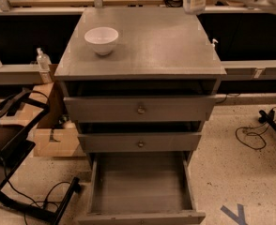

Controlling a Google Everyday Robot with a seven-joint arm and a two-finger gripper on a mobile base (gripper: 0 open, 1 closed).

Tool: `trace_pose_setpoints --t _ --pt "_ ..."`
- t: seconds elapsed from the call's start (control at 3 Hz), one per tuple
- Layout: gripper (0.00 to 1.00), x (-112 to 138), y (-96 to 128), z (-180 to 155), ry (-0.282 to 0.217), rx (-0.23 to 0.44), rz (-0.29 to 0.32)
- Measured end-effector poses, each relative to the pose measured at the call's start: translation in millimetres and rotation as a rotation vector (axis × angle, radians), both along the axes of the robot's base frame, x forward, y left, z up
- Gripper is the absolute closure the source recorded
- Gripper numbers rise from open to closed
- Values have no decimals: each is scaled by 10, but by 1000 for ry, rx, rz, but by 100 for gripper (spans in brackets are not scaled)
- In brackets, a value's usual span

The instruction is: Place blue plastic bottle into bottom drawer

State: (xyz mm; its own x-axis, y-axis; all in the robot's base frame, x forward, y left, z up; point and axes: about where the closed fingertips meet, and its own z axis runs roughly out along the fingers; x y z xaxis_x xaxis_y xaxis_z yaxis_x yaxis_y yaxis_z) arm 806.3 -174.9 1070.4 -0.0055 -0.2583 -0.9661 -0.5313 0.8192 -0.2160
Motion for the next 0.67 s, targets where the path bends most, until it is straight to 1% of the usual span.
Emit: trace_pose_setpoints --t 0.33,0.67 --pt "100 -296 243 -424 45 52 88" --pt "100 -359 488 -443 43 69 136"
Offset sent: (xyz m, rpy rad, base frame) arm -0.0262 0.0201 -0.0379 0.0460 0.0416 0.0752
